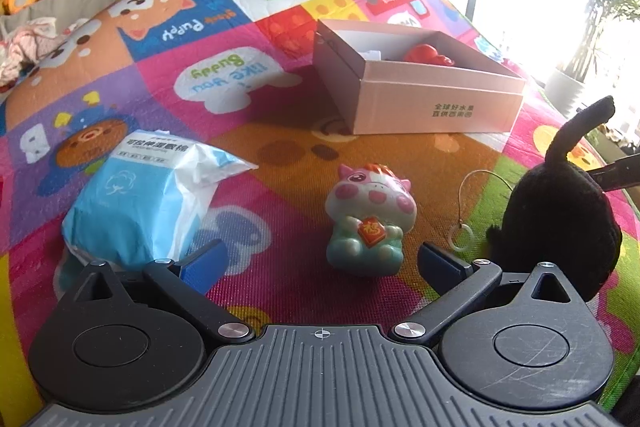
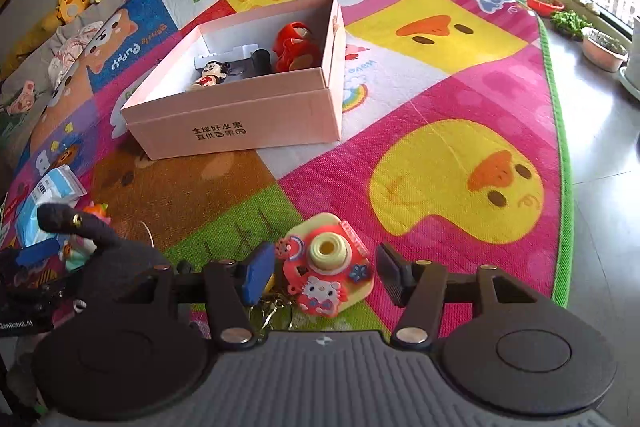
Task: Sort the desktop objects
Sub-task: 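Grasp the pink yellow-lens keychain with the right tool, then carry the pink keychain into the box and open the right tool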
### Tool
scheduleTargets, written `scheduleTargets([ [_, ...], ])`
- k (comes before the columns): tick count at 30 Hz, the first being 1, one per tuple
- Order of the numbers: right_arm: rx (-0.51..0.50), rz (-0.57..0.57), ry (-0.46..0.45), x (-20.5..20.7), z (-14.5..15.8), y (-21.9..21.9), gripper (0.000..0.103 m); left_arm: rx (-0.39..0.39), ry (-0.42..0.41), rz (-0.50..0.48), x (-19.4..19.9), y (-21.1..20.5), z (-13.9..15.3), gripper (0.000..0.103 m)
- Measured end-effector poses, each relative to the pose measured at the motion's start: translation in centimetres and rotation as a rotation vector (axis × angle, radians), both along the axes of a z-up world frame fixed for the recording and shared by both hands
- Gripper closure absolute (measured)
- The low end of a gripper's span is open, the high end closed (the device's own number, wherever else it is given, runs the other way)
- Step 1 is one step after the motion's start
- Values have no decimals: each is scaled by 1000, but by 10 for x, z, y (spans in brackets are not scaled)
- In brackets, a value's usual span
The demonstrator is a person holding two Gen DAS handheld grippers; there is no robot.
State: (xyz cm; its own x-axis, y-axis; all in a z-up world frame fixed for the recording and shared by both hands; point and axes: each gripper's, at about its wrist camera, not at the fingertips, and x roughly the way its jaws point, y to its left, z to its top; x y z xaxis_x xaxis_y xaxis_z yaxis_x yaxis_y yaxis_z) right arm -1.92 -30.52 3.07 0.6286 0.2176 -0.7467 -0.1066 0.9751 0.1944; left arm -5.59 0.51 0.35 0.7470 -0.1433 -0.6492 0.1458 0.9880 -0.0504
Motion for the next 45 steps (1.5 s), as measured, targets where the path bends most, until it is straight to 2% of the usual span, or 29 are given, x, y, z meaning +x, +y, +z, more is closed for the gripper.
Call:
scheduleTargets([
  [1,2,-24,-20,-4,-3,-2,24,14,2,0,0,-2,0,0],
  [4,-18,-84,-82,-12,-12,-5,15,56,10,-2,2,-8,-1,0],
  [10,-175,-59,-194,-25,-22,22,15,100,-18,-21,3,-16,2,0],
  [12,-182,-16,-212,-28,-21,26,15,105,-52,-28,3,-20,5,0],
  [15,-178,-20,-205,-27,-21,26,15,137,-72,-55,10,-29,6,2],
  [16,-171,-27,-199,-26,-21,25,14,146,-71,-60,13,-31,5,8],
  [17,-162,-33,-195,-25,-22,23,14,149,-64,-65,16,-33,4,18],
  [18,-157,-37,-193,-25,-22,22,14,148,-51,-74,19,-35,3,23],
  [21,-161,-40,-195,-26,-23,23,15,130,-45,-80,24,-36,2,27],
  [23,-167,-38,-197,-26,-23,24,15,121,-46,-92,24,-37,2,41],
  [26,-168,-36,-197,-26,-23,25,15,122,-54,-104,20,-39,1,47],
  [33,-212,-22,-221,-29,-22,32,15,104,-57,-106,11,-36,2,48],
  [36,-234,-6,-234,-30,-21,36,20,102,-59,-110,4,-34,3,48],
  [42,-236,32,-225,-26,-19,41,42,104,-60,-106,-9,-26,4,48],
  [44,-217,42,-201,-23,-16,41,57,101,-57,-96,-11,-23,5,48],
  [45,-212,47,-188,-21,-13,41,57,100,-58,-90,-12,-21,7,48],
])
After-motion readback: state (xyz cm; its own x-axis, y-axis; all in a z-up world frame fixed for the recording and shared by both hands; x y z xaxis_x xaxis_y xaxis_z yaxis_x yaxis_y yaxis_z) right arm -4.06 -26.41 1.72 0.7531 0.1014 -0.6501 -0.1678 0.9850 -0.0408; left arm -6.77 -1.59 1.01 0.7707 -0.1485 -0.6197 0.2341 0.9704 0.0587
